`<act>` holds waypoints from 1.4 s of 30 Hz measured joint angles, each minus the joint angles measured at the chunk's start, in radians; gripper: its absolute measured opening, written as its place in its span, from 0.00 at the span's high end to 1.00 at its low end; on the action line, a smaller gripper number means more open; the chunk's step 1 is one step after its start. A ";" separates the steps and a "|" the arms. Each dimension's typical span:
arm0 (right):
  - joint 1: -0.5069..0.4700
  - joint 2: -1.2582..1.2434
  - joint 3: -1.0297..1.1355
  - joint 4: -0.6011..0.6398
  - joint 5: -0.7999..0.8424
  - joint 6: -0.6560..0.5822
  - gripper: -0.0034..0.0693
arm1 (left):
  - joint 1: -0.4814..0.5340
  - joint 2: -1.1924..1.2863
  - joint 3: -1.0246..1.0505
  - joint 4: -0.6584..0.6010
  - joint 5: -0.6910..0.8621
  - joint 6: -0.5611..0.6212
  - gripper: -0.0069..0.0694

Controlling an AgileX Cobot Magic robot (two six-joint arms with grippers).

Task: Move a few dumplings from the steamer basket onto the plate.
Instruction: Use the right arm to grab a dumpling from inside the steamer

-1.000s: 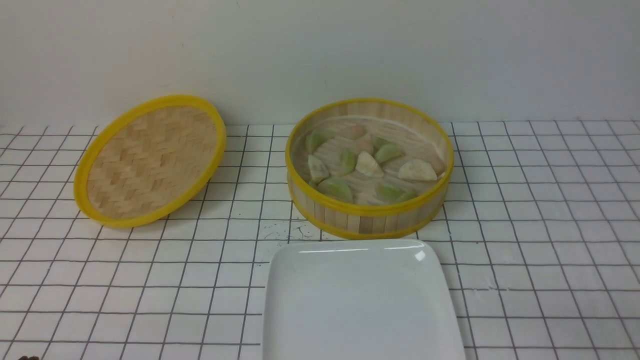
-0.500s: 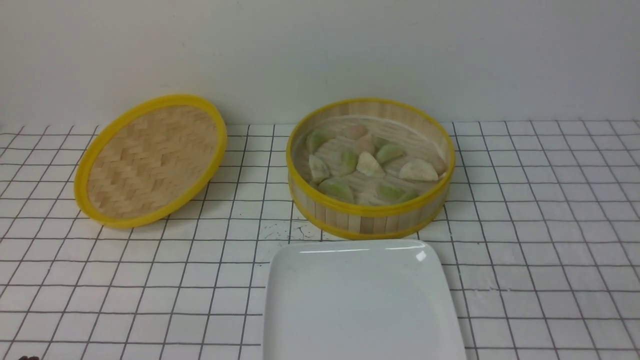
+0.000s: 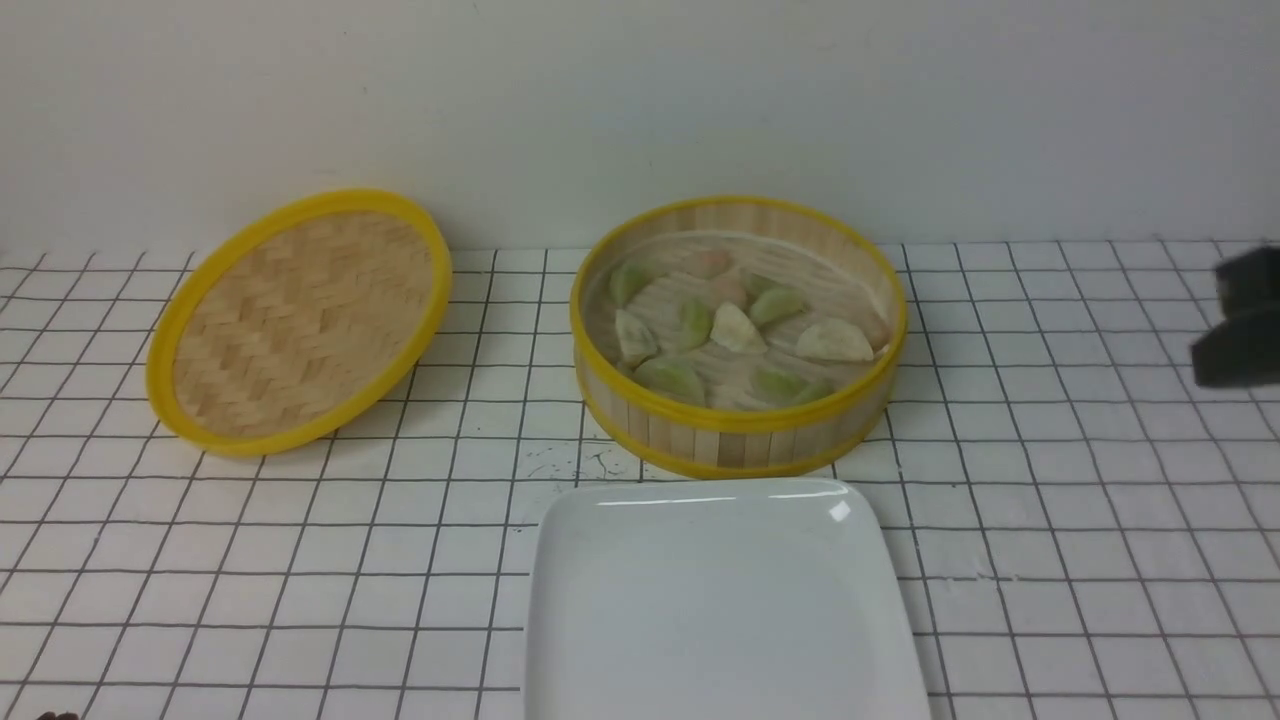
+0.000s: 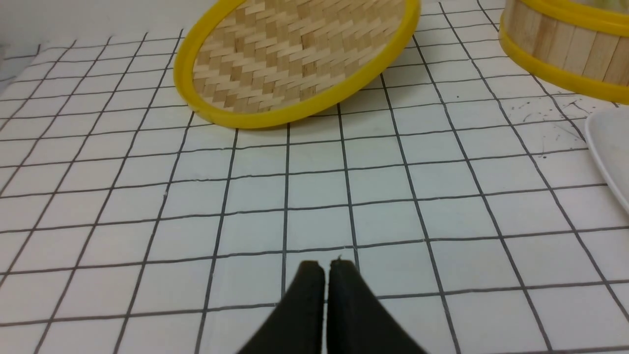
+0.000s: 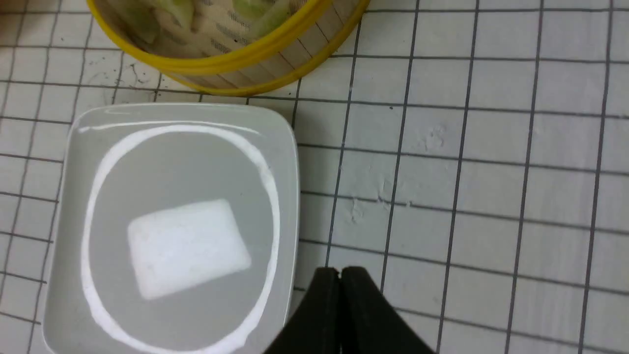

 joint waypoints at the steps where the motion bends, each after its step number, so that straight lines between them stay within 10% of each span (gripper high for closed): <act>1: 0.032 0.071 -0.066 -0.026 0.007 0.018 0.97 | 0.000 0.000 0.000 0.000 0.000 0.000 0.92; 13: 0.295 0.613 -0.560 -0.245 0.013 0.121 0.94 | 0.000 0.000 0.000 0.000 0.000 0.000 0.92; 31: 0.332 1.085 -0.969 -0.408 0.014 0.039 0.28 | 0.000 0.000 0.000 0.000 0.000 0.000 0.92; 38: 0.332 1.118 -0.981 -0.445 0.003 0.018 0.27 | 0.000 0.000 0.000 0.000 0.000 0.000 0.92; 42: 0.332 1.124 -0.986 -0.422 -0.009 0.017 0.51 | 0.000 0.000 0.000 0.000 0.000 0.000 0.92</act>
